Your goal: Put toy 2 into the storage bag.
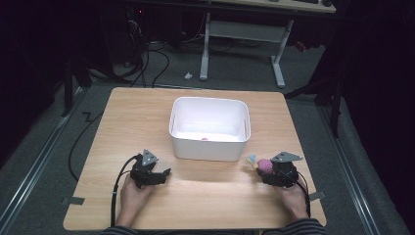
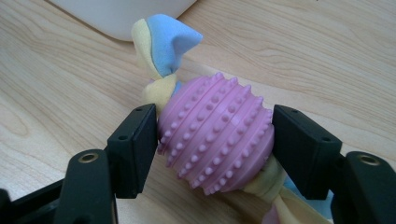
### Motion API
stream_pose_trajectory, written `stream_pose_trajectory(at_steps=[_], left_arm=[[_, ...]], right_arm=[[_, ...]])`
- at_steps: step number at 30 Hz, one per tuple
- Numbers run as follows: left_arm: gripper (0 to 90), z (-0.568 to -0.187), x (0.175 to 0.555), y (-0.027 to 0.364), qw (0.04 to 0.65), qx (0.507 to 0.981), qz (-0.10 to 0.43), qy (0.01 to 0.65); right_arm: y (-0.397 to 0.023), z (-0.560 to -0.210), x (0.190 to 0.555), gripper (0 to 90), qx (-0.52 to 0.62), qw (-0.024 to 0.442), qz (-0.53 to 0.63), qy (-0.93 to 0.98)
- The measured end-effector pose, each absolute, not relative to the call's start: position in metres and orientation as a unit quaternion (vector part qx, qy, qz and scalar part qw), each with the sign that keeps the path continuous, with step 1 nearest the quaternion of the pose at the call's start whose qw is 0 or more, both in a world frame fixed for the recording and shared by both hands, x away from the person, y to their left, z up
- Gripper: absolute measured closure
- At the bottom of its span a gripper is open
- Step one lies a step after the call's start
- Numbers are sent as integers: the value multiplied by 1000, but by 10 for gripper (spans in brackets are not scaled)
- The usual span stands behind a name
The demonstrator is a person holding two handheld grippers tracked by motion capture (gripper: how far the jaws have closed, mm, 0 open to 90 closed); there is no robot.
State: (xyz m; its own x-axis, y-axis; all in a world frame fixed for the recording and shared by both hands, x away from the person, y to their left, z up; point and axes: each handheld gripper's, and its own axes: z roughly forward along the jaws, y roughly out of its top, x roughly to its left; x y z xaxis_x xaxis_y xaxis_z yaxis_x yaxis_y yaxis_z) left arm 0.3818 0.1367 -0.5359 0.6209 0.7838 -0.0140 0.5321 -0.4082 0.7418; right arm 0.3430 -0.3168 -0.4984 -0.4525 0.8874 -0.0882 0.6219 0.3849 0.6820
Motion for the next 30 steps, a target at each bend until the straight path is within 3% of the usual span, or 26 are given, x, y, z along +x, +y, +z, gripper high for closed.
stream_pose_trajectory(at_steps=[30], left_arm=[[260,-536,382,137,367,821,171,402]], right_arm=[[-326,-455,334,339,477,213,357,774]])
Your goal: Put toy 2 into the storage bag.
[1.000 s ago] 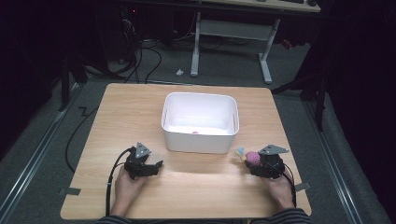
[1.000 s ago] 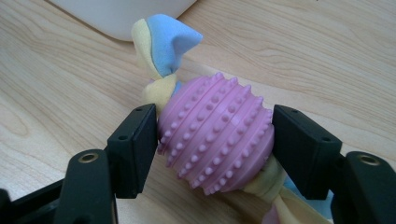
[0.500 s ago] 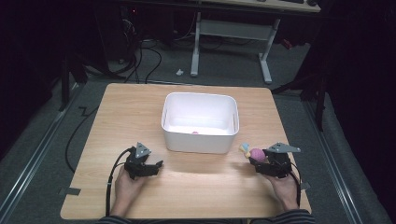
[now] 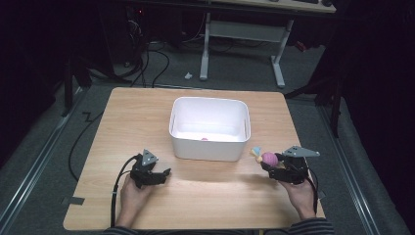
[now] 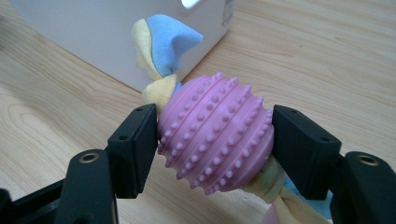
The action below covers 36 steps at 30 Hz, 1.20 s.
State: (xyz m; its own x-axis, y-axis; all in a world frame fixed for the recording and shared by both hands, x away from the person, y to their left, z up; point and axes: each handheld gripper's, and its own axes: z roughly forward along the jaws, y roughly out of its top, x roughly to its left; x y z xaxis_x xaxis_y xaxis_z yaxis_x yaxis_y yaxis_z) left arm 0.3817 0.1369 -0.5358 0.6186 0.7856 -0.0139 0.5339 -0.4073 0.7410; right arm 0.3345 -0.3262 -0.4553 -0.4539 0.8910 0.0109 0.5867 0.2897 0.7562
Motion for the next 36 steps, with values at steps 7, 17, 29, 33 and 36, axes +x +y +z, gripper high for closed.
stream_pose_trajectory(at_steps=[7,17,29,33,36], left_arm=[[260,-536,382,137,368,821,171,402],[261,-536,382,137,368,821,171,402],[261,-536,382,137,368,821,171,402],[261,-536,382,137,368,821,171,402],[260,-536,382,137,368,820,171,402]], right_arm=[[-327,-445,334,339,474,213,369,770],[-332,-435,337,339,477,204,379,767],[-333,-415,341,340,468,211,389,765],[-334,-404,343,340,464,218,393,764],[-331,-394,345,341,458,222,393,766]])
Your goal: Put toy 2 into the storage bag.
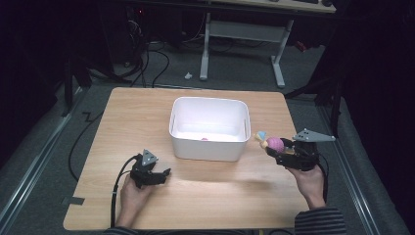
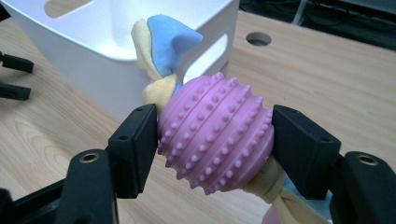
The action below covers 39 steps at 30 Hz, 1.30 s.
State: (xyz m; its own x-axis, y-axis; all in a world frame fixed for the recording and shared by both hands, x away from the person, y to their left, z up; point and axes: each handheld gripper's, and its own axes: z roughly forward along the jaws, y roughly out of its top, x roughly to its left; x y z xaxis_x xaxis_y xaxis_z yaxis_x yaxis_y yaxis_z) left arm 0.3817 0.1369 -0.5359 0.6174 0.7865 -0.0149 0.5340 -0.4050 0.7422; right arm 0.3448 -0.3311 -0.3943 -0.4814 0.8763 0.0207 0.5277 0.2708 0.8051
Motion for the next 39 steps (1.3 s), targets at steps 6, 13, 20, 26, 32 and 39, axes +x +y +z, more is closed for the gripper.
stream_pose_trajectory(at_steps=[6,13,20,26,32,39], left_arm=[[260,-536,382,137,368,821,171,402],[260,-536,382,137,367,821,171,403],[260,-536,382,137,367,821,172,403],[260,-536,382,137,368,821,172,402],[259,-536,382,137,367,821,172,402],[260,-536,382,137,367,821,172,402]], right_arm=[[-322,-378,351,340,441,227,396,773],[-308,-370,357,340,423,227,379,791],[-297,-358,364,340,407,229,387,795],[-288,-350,374,340,396,222,393,799],[-278,-343,386,340,389,215,395,804],[-264,-336,398,340,379,213,391,811]])
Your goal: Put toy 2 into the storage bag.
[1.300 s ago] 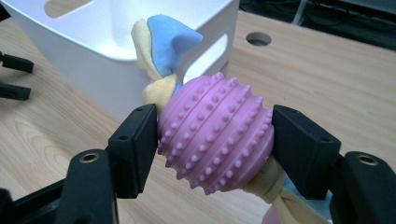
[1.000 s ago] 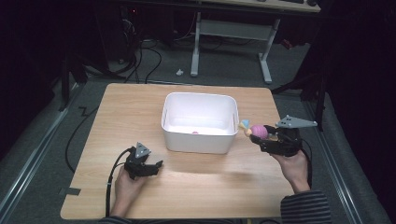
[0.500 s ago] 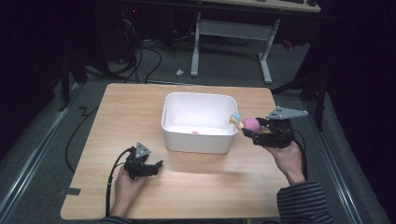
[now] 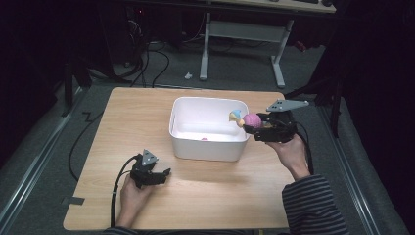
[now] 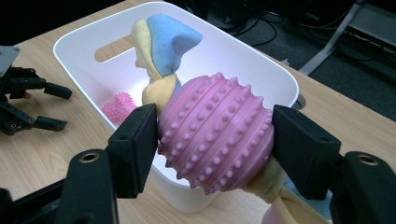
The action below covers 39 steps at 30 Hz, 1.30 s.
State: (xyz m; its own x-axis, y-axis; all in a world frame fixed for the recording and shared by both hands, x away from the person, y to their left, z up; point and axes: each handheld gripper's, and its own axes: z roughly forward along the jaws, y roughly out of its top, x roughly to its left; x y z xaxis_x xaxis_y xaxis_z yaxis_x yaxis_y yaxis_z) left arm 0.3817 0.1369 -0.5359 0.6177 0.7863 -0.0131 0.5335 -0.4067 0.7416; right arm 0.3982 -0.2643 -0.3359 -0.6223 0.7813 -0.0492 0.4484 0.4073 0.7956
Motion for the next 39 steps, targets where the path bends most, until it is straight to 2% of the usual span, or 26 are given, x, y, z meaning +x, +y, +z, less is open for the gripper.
stream_pose_trajectory(at_steps=[13,36,39], left_arm=[[250,-536,382,136,367,822,172,401],[231,-536,381,136,367,825,170,396],[230,-536,381,136,367,825,169,395]], right_arm=[[-234,-331,416,341,354,197,381,831],[-190,-343,448,339,337,161,367,852],[-186,-347,450,340,340,144,358,858]])
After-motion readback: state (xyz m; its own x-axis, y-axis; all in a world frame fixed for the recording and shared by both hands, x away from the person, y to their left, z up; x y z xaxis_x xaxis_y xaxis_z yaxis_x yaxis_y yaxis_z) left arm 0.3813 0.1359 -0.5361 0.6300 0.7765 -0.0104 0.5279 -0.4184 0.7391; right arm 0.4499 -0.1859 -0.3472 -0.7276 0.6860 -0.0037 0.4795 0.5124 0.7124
